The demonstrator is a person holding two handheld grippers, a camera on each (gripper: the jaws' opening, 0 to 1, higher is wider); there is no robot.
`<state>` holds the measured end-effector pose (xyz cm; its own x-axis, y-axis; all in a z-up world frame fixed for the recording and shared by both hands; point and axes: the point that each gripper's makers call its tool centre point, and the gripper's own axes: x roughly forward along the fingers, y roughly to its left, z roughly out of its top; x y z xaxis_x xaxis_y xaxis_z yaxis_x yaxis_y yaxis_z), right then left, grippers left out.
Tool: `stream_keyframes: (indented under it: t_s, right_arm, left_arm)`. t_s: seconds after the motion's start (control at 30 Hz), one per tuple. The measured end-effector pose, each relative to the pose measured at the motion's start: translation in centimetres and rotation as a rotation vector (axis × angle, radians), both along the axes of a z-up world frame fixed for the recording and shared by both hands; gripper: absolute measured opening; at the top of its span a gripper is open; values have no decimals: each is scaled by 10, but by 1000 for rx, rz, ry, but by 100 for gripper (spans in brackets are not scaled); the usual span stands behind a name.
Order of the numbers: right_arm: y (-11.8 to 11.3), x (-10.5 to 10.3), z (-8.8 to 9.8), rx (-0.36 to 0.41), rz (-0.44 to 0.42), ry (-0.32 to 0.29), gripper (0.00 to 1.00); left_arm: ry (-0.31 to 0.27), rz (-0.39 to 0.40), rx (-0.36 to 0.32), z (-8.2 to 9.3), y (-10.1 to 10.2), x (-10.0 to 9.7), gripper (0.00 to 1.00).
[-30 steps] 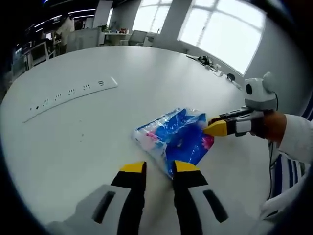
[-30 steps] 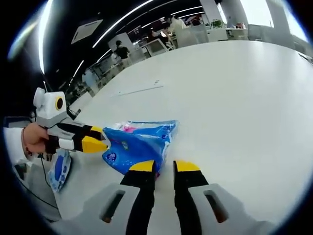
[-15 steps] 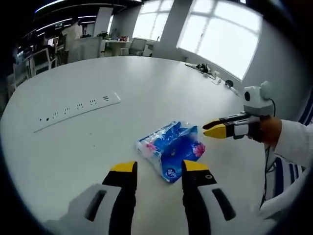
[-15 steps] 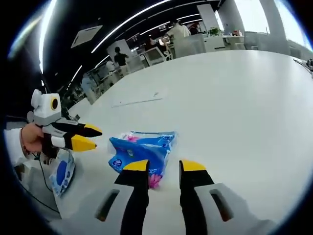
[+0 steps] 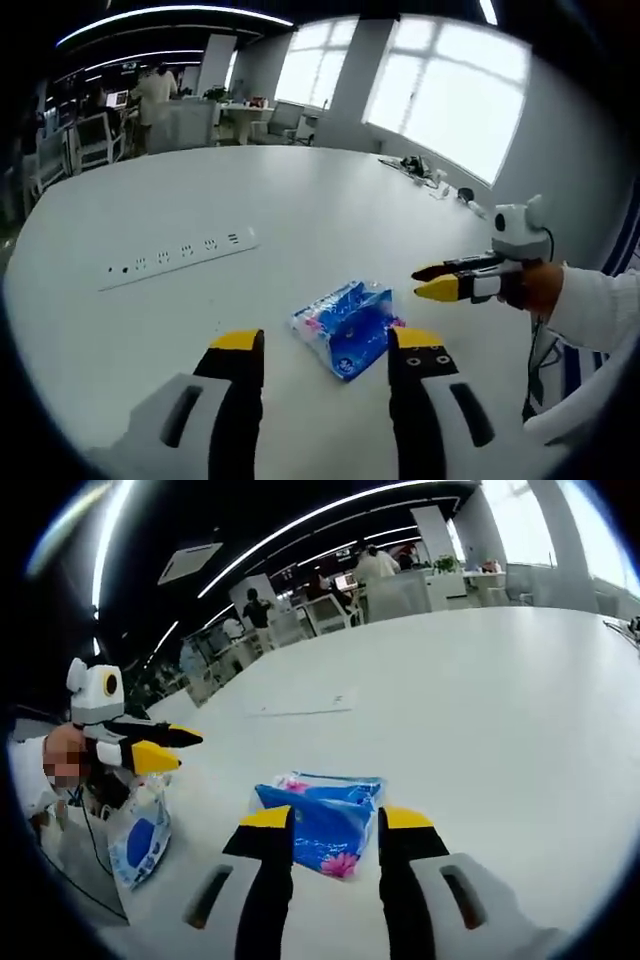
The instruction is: Arrange the tabletop items into an orderly group along one side of the table until the central work area is clear of visible clutter.
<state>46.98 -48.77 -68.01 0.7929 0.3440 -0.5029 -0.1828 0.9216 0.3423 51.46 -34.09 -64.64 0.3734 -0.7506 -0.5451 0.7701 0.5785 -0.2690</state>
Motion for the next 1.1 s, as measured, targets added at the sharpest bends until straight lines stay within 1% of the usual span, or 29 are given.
stream_keyframes:
  t_s: [0.13,0.27,0.43,0.57,0.73,0.83,0.93,1.1]
  right_arm:
    - [8,3,12,1,24,-24,38]
    - [13,5,22,-1,41,-43,39]
    - [22,9,37,5,60,-73,42]
    - [30,9,43,-7,85,-85,44]
    - [39,9,50,-3,101,-99,47]
    - [46,8,55,-11,121,-105,47]
    - [54,9,62,-10,136,-123,47]
    - [67,10,70,-2,161,-142,50]
  left_arm:
    - [-22,3,-10,12,8,0,55]
    - [-29,12,-17,18,15,-1,56]
    - [-29,27,-30,24,24,-4,61]
    - [-42,37,-40,32,32,-7,62]
    - [-60,58,-54,44,44,-7,65]
    - [-75,71,-61,51,55,-9,66]
    - [-91,78,-46,55,69,-13,68]
    - [-97,120,-65,62,89,-15,69]
